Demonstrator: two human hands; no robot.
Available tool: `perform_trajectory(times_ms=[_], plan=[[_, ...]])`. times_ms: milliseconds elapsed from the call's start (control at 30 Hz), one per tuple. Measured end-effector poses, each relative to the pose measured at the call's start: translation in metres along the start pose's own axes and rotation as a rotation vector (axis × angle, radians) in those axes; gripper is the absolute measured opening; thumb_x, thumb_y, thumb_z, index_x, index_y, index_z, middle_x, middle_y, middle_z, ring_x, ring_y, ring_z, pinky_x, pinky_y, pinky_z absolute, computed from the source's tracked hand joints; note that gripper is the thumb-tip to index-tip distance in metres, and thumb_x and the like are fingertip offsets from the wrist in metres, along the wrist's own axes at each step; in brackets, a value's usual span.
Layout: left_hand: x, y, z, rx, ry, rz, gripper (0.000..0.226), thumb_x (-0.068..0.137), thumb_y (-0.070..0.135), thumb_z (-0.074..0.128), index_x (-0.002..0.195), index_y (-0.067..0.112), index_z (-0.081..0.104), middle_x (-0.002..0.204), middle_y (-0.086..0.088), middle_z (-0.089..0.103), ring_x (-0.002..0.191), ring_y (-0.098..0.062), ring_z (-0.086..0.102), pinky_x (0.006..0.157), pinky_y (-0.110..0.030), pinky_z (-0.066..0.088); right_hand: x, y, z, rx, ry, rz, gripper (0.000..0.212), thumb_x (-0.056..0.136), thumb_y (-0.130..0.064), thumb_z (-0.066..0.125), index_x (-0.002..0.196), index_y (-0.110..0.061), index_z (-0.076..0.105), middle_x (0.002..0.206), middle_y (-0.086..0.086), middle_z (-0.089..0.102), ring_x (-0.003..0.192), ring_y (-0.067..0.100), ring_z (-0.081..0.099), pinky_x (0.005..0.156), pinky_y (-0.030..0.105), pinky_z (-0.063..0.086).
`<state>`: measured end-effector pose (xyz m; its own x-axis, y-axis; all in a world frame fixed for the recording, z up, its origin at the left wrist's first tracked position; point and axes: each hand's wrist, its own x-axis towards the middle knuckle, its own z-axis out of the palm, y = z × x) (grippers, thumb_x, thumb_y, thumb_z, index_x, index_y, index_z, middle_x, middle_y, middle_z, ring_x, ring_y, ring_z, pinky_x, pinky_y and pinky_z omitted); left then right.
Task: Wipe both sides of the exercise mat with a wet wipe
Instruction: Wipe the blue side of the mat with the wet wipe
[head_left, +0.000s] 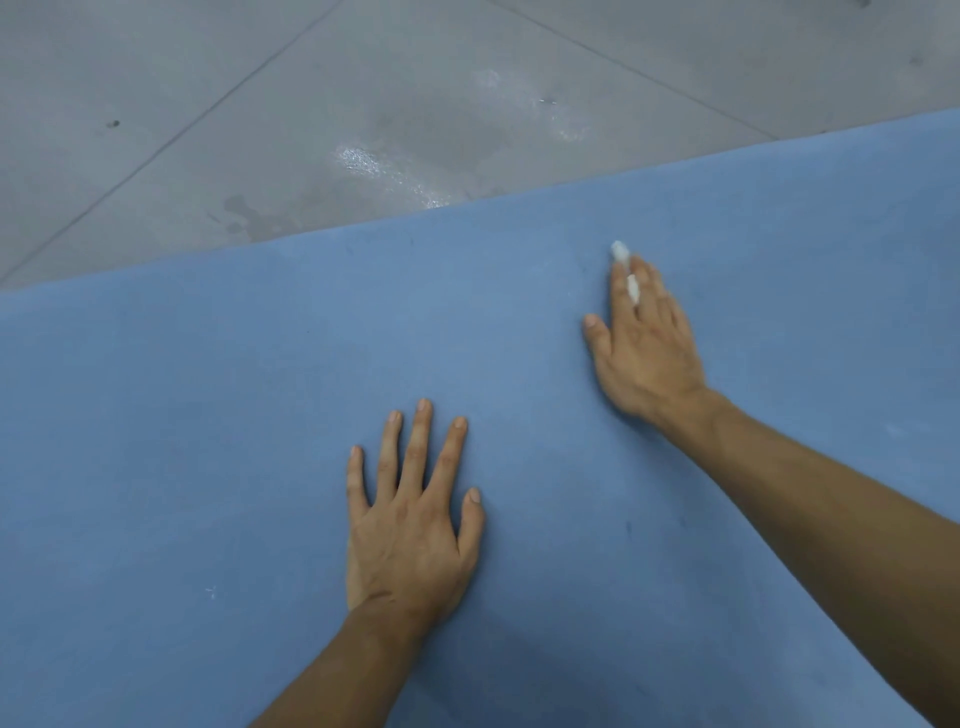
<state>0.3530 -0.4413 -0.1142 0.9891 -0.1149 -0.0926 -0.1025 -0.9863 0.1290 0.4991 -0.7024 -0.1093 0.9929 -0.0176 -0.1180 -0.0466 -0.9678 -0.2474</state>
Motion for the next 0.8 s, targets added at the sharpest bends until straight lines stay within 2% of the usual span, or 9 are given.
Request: perform_trajectory(times_ms=[100, 167, 300, 367, 400, 500, 633, 733, 800], plan=[[0.001, 0.000, 0.000, 0.003, -0.004, 0.005, 0.067, 0.099, 0.049, 0.033, 0.163, 0.032, 0.027, 0.174, 0.002, 0.008, 0.160, -0.022, 0.005, 0.124, -0.061, 0.015, -0.025, -0.034, 0.015, -0.042, -0.052, -0.323, 0.076, 0.102, -0.050, 0.027, 0.163, -0.006, 0.023, 0.173, 0.016, 0.006, 0.160, 0.028, 0.009, 0.128, 0.043, 0.015], [0.001, 0.000, 0.001, 0.001, -0.005, 0.004, 0.067, 0.099, 0.050, 0.033, 0.163, 0.032, 0.026, 0.174, 0.002, 0.009, 0.160, -0.022, 0.005, 0.124, -0.062, 0.015, -0.051, -0.047, 0.021, -0.067, -0.077, -0.510, 0.072, 0.104, -0.048, 0.032, 0.162, -0.006, 0.027, 0.172, 0.016, 0.010, 0.160, 0.027, 0.011, 0.127, 0.042, 0.018], [0.000, 0.000, 0.000, 0.001, -0.007, 0.004, 0.068, 0.099, 0.050, 0.033, 0.164, 0.032, 0.024, 0.174, 0.003, 0.005, 0.160, -0.021, 0.004, 0.125, -0.061, 0.014, -0.089, -0.037, 0.020, -0.180, -0.167, -0.808, 0.069, 0.109, -0.046, 0.035, 0.165, -0.011, 0.017, 0.174, 0.009, 0.000, 0.161, 0.021, 0.000, 0.130, 0.038, 0.010], [0.000, 0.000, -0.001, 0.001, -0.007, 0.001, 0.067, 0.099, 0.050, 0.033, 0.164, 0.032, 0.025, 0.174, 0.003, 0.006, 0.160, -0.021, 0.003, 0.125, -0.061, 0.014, -0.083, -0.023, 0.014, -0.193, -0.187, -0.865, 0.070, 0.109, -0.046, 0.035, 0.167, -0.015, 0.010, 0.175, 0.005, -0.001, 0.161, 0.018, 0.000, 0.129, 0.036, 0.008], [0.001, 0.001, -0.001, -0.002, -0.004, 0.002, 0.067, 0.099, 0.050, 0.033, 0.164, 0.032, 0.026, 0.174, 0.003, 0.007, 0.160, -0.021, 0.004, 0.125, -0.060, 0.014, -0.075, -0.015, 0.010, -0.174, -0.195, -0.812, 0.071, 0.108, -0.046, 0.034, 0.167, -0.018, 0.007, 0.175, 0.003, 0.000, 0.161, 0.016, 0.003, 0.129, 0.035, 0.008], [0.000, 0.000, 0.000, -0.005, -0.004, 0.003, 0.066, 0.100, 0.050, 0.032, 0.164, 0.032, 0.025, 0.174, 0.003, 0.007, 0.160, -0.021, 0.003, 0.126, -0.060, 0.012, -0.039, 0.019, -0.004, -0.123, -0.122, -0.444, 0.071, 0.104, -0.051, 0.025, 0.167, -0.027, 0.001, 0.173, 0.005, 0.013, 0.159, 0.020, 0.015, 0.128, 0.036, 0.011], [-0.001, 0.000, 0.000, -0.002, 0.001, 0.004, 0.067, 0.100, 0.050, 0.032, 0.164, 0.033, 0.024, 0.174, 0.003, 0.006, 0.160, -0.021, 0.003, 0.125, -0.060, 0.013, -0.013, 0.055, -0.016, -0.126, -0.026, -0.079, 0.076, 0.099, -0.056, 0.016, 0.167, -0.022, 0.010, 0.172, 0.008, 0.015, 0.158, 0.023, 0.015, 0.128, 0.043, 0.013], [0.000, 0.000, 0.000, -0.007, 0.000, 0.001, 0.067, 0.099, 0.050, 0.032, 0.164, 0.032, 0.025, 0.174, 0.003, 0.007, 0.160, -0.021, 0.003, 0.125, -0.060, 0.013, -0.012, 0.041, -0.009, -0.039, 0.008, 0.031, 0.078, 0.100, -0.056, 0.020, 0.166, -0.017, 0.008, 0.173, 0.011, 0.011, 0.159, 0.027, 0.011, 0.128, 0.045, 0.013], [0.000, 0.000, 0.000, -0.008, 0.006, 0.003, 0.067, 0.099, 0.050, 0.033, 0.163, 0.032, 0.027, 0.174, 0.002, 0.008, 0.160, -0.022, 0.005, 0.125, -0.060, 0.014, -0.020, 0.023, 0.001, -0.033, 0.029, -0.051, 0.079, 0.101, -0.054, 0.023, 0.166, -0.011, 0.009, 0.174, 0.011, 0.009, 0.159, 0.029, 0.012, 0.128, 0.048, 0.017]])
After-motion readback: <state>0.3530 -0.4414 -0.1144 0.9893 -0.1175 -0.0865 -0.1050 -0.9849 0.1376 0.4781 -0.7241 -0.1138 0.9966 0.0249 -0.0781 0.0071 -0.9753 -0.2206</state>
